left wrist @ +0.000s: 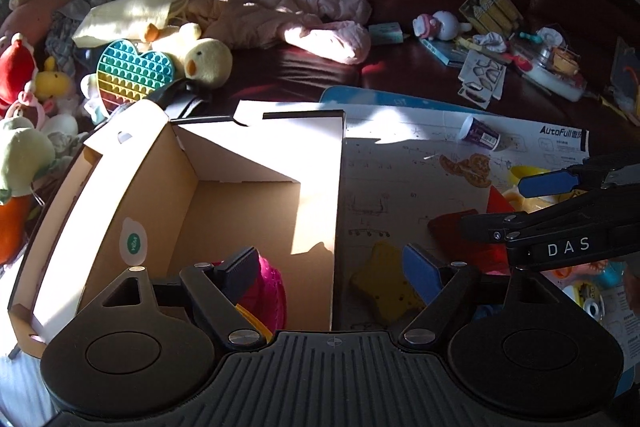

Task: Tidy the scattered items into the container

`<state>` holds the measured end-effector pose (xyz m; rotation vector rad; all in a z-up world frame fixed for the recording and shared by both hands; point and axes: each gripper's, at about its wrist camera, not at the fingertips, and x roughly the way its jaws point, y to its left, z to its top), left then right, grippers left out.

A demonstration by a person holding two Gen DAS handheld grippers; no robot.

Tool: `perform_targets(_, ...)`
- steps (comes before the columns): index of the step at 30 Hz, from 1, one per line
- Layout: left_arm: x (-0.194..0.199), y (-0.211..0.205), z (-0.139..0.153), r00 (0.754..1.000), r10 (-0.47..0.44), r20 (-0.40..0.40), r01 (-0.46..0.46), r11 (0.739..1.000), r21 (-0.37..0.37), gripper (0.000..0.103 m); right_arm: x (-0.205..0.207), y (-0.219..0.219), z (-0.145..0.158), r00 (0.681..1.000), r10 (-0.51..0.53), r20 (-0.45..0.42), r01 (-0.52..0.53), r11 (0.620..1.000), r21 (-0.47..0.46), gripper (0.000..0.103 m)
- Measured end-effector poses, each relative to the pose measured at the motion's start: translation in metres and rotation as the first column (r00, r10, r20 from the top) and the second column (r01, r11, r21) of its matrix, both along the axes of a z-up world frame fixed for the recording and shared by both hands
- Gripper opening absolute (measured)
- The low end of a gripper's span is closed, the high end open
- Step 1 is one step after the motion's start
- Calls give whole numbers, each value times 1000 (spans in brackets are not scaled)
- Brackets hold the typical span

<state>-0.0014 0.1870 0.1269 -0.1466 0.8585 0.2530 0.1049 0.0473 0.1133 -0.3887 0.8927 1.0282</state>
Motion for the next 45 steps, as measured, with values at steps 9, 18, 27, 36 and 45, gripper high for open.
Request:
perform_targets(9,17,-53,-28,991,-116,-72,116,993,-1,88,24,-58,-32,992,-113,-49,111,993,-43,88)
perform_targets(18,24,-100,-89,956,-206,-210,202,979,-39,86,27,-97,-69,981,-167,-93,157,981,-114,88)
perform_targets(27,33,-104,-145,922,-210,-326,190,977,-94,66,22,-112,-101,982,-180,-61,165,966,-200,83)
perform_targets(36,42,-105,-141,925,-222,-307,194,974,-119,64,25,-116,-118,982,-162,-97,139,967,-213,74)
perform_targets(45,56,-109,-146,926,-213,-311,189,976,-107,65,27,-112,-122,983,-147,-112,121,970,-210,74)
